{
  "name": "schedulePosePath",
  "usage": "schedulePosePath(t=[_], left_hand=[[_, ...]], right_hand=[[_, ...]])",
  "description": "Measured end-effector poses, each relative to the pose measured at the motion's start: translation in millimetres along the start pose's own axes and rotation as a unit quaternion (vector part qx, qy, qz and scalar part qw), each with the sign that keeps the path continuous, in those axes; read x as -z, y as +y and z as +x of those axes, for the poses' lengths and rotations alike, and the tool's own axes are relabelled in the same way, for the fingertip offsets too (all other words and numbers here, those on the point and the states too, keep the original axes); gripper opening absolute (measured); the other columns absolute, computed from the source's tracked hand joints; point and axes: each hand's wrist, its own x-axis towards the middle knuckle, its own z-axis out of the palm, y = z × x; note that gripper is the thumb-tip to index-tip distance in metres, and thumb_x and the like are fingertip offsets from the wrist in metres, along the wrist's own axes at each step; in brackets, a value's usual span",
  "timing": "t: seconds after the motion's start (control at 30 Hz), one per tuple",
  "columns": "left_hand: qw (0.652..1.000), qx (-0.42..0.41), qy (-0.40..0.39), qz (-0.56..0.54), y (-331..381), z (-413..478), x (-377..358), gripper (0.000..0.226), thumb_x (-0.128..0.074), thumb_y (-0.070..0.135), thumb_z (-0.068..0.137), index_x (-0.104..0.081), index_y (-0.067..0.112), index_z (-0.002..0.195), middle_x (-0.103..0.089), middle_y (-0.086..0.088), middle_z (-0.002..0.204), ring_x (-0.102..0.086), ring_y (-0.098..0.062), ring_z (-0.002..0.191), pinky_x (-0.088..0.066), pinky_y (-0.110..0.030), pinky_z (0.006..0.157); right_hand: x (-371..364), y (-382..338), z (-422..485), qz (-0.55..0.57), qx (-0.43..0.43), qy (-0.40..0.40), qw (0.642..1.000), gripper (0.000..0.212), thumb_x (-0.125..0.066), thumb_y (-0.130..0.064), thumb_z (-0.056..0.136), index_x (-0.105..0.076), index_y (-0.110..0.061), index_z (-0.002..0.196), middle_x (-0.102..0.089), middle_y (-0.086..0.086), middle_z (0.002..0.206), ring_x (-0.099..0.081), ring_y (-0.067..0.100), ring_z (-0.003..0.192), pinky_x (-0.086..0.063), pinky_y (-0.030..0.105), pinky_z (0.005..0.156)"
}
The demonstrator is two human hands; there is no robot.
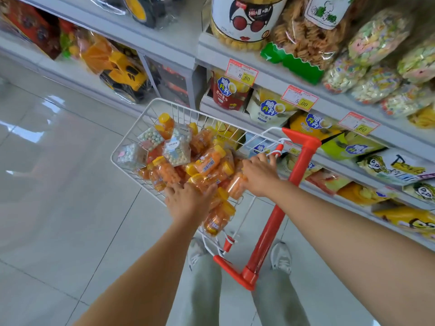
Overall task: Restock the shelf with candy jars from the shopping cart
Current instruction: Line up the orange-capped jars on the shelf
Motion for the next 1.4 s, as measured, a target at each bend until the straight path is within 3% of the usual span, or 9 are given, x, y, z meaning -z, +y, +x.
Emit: schedulePosePath(t=[0.23,0.37,0.47,0.6,0.73,0.83,1.07,1.27,1.4], left_hand=[[0.992,0.021,-0.013,-0.127,-2.3,4.6,6.2,0.092,-0.058,0.06,0.084,-0.02,0.005,0.148,-0.027,-0.014,0.154,-0.015,-0.035,0.144,-0.021,-0.045,0.117],[0.96,-0.019,-0.007,-0.279,-7.4,5.3,10.5,0.054,-0.078,0.045,0.07,-0.033,0.028,0.094,-0.059,-0.011,0.103,-0.057,-0.032,0.101,-0.054,-0.051,0.081],[0.907,-0.025,-0.067,-0.416,-11.6,1.6,23.8,0.046,-0.082,0.035,0.071,-0.044,0.028,0.096,-0.058,-0.006,0.089,-0.06,-0.022,0.08,-0.055,-0.037,0.071],[0.808,-0.005,-0.171,-0.564,-15.9,-3.9,37.8,0.08,-0.083,0.029,0.069,-0.043,0.008,0.135,-0.061,-0.013,0.119,-0.065,-0.025,0.103,-0.053,-0.045,0.092],[0.768,-0.023,-0.215,-0.603,-7.0,-16.6,52.0,0.022,-0.064,0.008,0.086,-0.055,0.01,0.107,-0.064,-0.012,0.108,-0.064,-0.027,0.099,-0.055,-0.04,0.079],[0.733,-0.004,-0.245,-0.635,7.8,-32.5,64.1,0.012,-0.054,0.011,0.089,-0.053,0.011,0.101,-0.064,-0.018,0.104,-0.063,-0.029,0.094,-0.052,-0.035,0.076],[0.706,-0.028,-0.274,-0.652,41.0,-70.7,78.9,0.022,-0.043,0.024,0.094,-0.054,0.007,0.102,-0.062,-0.011,0.074,-0.063,-0.017,0.052,-0.054,-0.031,0.056],[0.734,-0.042,-0.261,-0.626,60.9,-83.8,88.8,0.025,-0.042,0.024,0.095,-0.058,0.008,0.105,-0.07,-0.016,0.096,-0.066,-0.032,0.094,-0.052,-0.046,0.089],[0.761,-0.062,-0.248,-0.597,69.9,-86.4,109.3,0.025,-0.054,0.023,0.095,-0.055,0.011,0.117,-0.072,-0.012,0.098,-0.071,-0.027,0.084,-0.059,-0.036,0.065]], right_hand=[[4.7,8.3,-22.5,0.249,0.028,0.046,0.967,0.045,-0.078,-0.03,0.077,-0.053,-0.021,0.112,-0.044,0.004,0.12,-0.051,0.026,0.109,-0.037,0.032,0.084],[3.3,10.0,-32.7,0.397,0.014,0.096,0.913,0.035,-0.078,-0.021,0.078,-0.055,-0.022,0.104,-0.055,0.0,0.117,-0.055,0.019,0.105,-0.038,0.027,0.079],[10.9,14.2,-38.8,0.525,0.001,0.096,0.846,0.043,-0.077,-0.022,0.08,-0.055,-0.017,0.117,-0.057,-0.006,0.117,-0.054,0.01,0.106,-0.04,0.022,0.082],[24.9,16.8,-49.7,0.684,-0.034,0.077,0.724,0.036,-0.073,-0.018,0.084,-0.057,-0.016,0.116,-0.063,0.0,0.113,-0.059,0.011,0.104,-0.046,0.016,0.078],[38.2,20.5,-62.5,0.787,-0.035,0.05,0.614,0.016,-0.064,-0.013,0.09,-0.062,-0.018,0.106,-0.066,-0.001,0.094,-0.062,0.011,0.087,-0.052,0.02,0.075],[47.1,27.7,-73.0,0.829,-0.039,0.026,0.558,0.015,-0.054,-0.019,0.096,-0.066,-0.023,0.103,-0.064,0.003,0.095,-0.061,0.017,0.091,-0.052,0.035,0.083],[67.8,45.4,-100.8,0.878,-0.079,0.033,0.471,0.008,-0.062,-0.026,0.091,-0.059,-0.019,0.09,-0.06,0.002,0.08,-0.06,0.017,0.073,-0.052,0.035,0.072],[80.3,52.3,-121.0,0.935,-0.108,-0.036,0.336,0.045,-0.055,-0.043,0.092,-0.06,-0.008,0.12,-0.07,0.012,0.094,-0.067,0.022,0.081,-0.053,0.035,0.072],[95.5,53.5,-136.0,0.945,-0.101,-0.037,0.31,0.05,-0.062,-0.046,0.084,-0.061,-0.009,0.117,-0.066,0.012,0.083,-0.065,0.023,0.073,-0.05,0.035,0.074]])
